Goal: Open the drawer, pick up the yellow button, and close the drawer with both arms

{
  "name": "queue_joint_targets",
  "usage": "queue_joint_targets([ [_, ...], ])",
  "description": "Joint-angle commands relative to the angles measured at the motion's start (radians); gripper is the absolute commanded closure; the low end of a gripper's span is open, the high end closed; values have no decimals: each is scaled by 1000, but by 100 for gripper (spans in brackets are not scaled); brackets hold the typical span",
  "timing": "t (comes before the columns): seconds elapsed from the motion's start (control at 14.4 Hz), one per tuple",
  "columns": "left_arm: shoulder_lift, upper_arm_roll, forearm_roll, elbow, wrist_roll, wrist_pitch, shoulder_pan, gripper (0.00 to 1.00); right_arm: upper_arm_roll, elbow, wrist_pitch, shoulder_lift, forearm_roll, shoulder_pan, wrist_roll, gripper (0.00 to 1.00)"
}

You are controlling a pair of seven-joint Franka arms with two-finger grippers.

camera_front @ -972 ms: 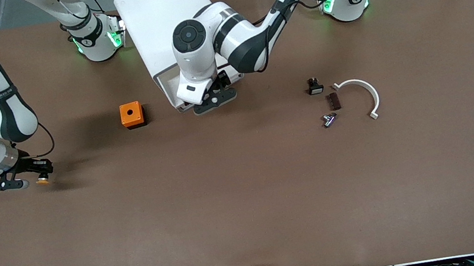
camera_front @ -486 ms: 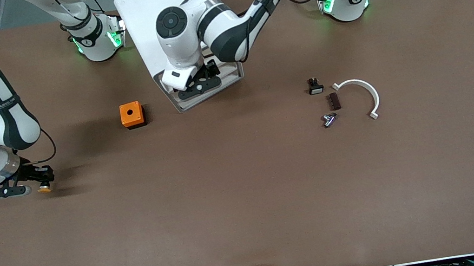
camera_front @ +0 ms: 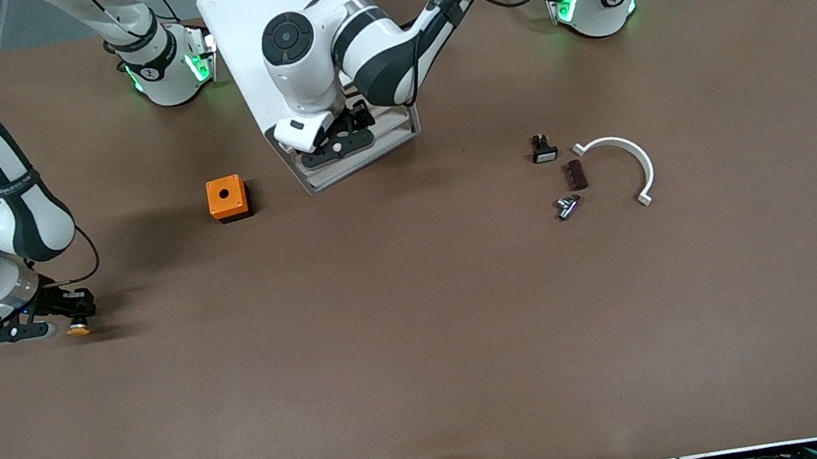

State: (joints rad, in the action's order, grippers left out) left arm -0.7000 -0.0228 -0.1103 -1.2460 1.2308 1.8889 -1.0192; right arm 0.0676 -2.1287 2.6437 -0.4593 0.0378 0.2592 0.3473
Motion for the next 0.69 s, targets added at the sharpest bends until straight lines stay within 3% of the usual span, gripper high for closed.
queue_joint_targets([
  [0.0,-6,1,-3,-6,10,-2,-25,0,-20,38,-75,23,16,11,18,0],
  [0.42,-4,3,-66,-27,9,-2,-38,0,-22,367,-659,125,14,-15,6,0],
  [0.62,7,12,-65,-26,10,-2,-22,0,-20,545,-919,158,1,-58,-107,0],
])
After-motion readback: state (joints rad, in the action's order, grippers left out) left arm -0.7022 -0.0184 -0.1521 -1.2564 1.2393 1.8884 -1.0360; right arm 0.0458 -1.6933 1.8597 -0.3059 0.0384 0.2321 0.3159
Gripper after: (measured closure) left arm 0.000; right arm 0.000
